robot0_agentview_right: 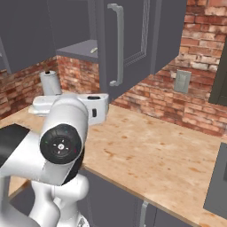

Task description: Pick up the dish brush and sponge from the sink, and place them back in the cabinet, and close the cabinet doors.

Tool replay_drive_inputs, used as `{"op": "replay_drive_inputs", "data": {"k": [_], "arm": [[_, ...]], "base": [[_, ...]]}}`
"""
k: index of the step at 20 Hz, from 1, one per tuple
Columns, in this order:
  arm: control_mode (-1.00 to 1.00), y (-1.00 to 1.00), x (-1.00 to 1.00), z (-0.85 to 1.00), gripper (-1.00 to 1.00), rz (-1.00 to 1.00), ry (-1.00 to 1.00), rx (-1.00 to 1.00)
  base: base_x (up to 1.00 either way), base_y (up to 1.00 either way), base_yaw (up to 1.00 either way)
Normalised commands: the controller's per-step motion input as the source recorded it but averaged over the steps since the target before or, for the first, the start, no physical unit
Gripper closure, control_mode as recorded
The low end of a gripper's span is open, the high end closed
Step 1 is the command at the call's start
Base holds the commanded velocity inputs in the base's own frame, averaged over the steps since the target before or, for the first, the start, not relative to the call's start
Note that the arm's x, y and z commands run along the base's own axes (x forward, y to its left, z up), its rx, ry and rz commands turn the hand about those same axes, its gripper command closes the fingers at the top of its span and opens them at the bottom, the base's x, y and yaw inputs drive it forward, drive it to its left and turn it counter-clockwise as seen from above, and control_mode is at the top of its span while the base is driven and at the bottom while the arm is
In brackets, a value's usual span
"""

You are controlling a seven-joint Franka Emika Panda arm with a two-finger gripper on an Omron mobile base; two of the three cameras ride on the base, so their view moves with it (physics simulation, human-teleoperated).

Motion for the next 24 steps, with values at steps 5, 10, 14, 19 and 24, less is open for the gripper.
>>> {"op": "replay_drive_inputs", "data": {"k": [5,10,14,19,24], "arm": [[-1.0,-0.45,-0.16,0.0,-1.0,0.15,-0.08,0.0],[-1.0,-0.44,-0.02,0.0,-1.0,0.13,-0.07,0.0],[-1.0,-0.38,0.0,0.0,-1.0,0.11,-0.05,0.0],[-1.0,-0.3,0.0,0.0,-1.0,0.1,-0.06,0.0],[-1.0,-0.27,0.0,0.0,-1.0,0.11,-0.05,0.0]], "base": [[0.0,0.0,0.0],[0.0,0.0,0.0],[0.0,0.0,0.0],[0.0,0.0,0.0],[0.0,0.0,0.0]]}}
